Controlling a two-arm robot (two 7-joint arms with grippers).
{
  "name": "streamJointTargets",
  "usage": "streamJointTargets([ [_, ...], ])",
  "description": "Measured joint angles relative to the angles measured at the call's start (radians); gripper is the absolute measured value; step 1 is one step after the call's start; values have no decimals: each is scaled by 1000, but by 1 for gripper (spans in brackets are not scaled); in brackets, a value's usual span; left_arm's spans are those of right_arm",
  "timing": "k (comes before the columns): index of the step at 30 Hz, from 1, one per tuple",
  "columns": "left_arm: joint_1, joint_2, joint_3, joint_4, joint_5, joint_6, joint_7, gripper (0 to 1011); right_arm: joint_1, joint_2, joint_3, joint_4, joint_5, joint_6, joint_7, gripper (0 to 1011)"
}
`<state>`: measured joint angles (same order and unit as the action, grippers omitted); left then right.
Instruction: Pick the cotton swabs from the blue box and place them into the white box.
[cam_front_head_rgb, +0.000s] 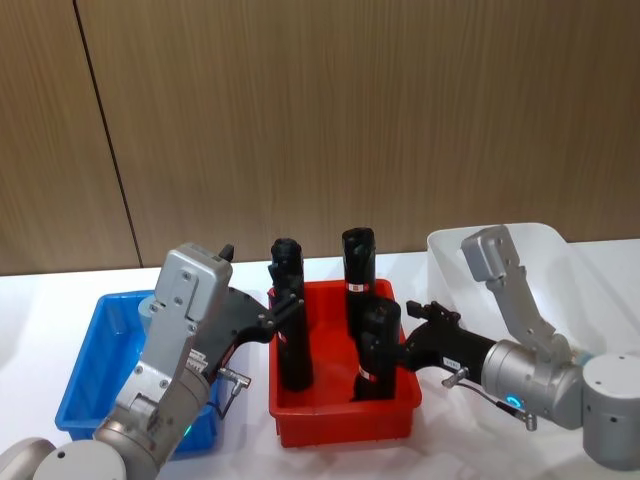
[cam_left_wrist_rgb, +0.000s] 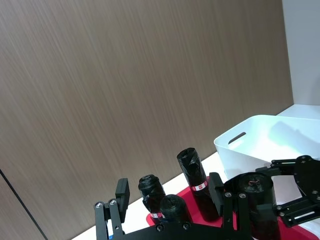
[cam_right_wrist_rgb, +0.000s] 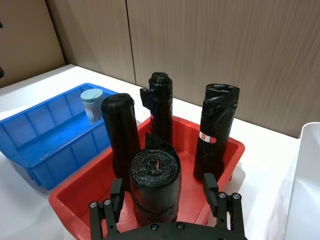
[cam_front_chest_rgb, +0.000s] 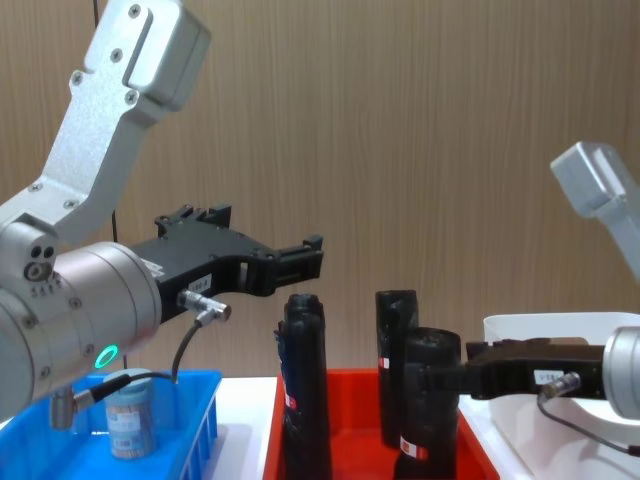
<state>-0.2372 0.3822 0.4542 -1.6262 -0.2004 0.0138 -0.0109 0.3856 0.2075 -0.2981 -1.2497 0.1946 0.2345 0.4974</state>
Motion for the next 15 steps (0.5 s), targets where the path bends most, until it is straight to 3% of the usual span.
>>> streamJointTargets([
  [8, 0, 0, 0, 0, 0, 0, 0, 1004, 21, -13, -10, 30, -9, -3, -3, 927],
  [15, 0, 0, 0, 0, 0, 0, 0, 1004, 32, -20, -15, 42, -10, -4, -5, 732],
])
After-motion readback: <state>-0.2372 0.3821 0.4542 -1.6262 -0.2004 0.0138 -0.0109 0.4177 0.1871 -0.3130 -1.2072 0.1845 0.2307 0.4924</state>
